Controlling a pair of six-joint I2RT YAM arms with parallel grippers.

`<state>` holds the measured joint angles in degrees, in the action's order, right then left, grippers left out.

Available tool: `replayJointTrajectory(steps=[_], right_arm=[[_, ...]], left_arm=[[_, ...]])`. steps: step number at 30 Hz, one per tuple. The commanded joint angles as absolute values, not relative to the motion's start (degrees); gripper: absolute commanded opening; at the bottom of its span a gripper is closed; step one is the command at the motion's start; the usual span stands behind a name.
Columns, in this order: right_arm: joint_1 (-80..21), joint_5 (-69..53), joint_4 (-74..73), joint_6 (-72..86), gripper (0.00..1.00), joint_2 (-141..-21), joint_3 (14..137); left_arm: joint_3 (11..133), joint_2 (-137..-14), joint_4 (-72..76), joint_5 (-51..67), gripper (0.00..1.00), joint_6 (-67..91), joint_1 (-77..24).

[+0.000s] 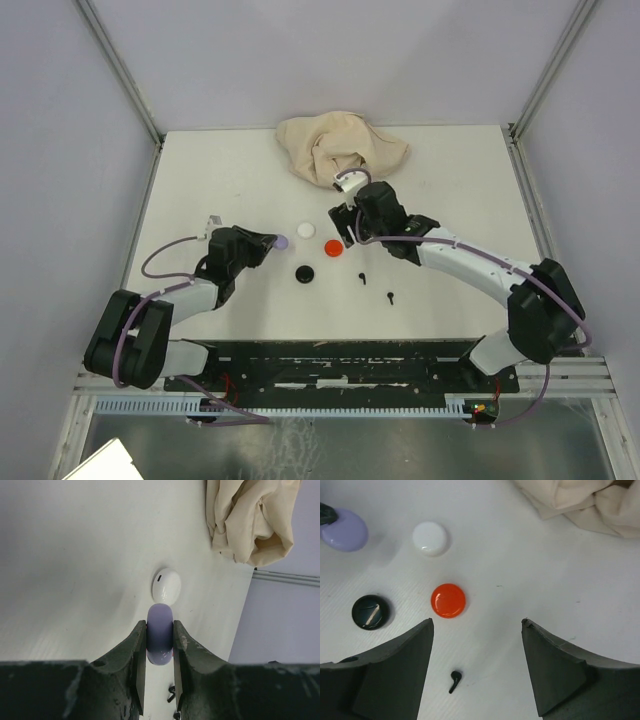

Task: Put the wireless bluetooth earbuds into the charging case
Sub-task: Place the charging case at the center of the board.

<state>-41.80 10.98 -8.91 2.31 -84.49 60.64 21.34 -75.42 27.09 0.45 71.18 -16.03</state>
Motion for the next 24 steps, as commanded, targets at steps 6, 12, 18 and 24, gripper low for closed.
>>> replayJointTrajectory(steps=[6,12,18,24], right_arm=[[-42.66,-4.07,-13.82,5.4,0.76,-94.81,69.27],[-44.38,-4.7,-13.89,5.49,0.75,-98.65,71.62],[-45.69,-6.4,-14.14,5.07,0.75,-101.61,73.77],[-47.2,-8.5,-14.85,4.4,0.75,-104.25,75.92]], left_arm=[[19.51,-76.62,32.49,-2.52,0.03,64.22,-15.83],[18.68,-79.34,35.11,-2.17,0.03,63.71,-15.82],[18.63,-81.25,35.95,-2.77,0.03,62.6,-15.82],[18.63,-81.88,35.78,-3.26,0.03,61.34,-15.82]])
